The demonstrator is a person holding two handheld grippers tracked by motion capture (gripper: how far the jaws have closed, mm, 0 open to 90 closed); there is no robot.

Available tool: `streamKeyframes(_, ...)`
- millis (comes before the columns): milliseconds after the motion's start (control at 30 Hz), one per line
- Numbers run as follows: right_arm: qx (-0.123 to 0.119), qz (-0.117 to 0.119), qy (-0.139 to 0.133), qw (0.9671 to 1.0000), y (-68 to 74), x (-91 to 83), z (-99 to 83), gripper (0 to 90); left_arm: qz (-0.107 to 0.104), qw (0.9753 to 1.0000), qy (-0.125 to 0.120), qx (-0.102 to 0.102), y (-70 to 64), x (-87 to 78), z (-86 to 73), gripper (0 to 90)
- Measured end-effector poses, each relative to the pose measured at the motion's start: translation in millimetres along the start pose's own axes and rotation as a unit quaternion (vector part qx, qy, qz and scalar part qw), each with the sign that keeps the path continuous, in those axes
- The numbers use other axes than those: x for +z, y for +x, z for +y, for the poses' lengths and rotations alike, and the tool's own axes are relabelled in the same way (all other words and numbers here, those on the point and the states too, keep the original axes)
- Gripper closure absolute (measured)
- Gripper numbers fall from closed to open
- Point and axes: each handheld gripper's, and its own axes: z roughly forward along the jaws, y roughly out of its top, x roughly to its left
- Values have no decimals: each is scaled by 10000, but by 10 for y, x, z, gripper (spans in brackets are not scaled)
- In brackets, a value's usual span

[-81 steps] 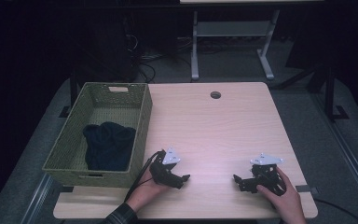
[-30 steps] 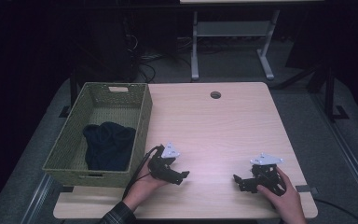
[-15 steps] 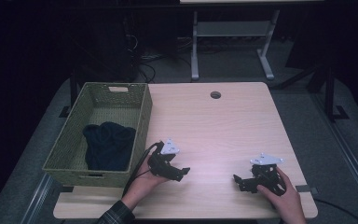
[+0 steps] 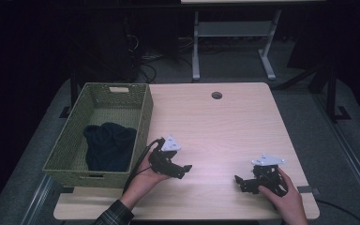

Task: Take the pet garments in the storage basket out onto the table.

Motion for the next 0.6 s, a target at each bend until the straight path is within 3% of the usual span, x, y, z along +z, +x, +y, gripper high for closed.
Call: streamKeyframes(600,26,3,18,10000,4,-2,0,0,-53,9999,-127,-1,25,-101,173,142)
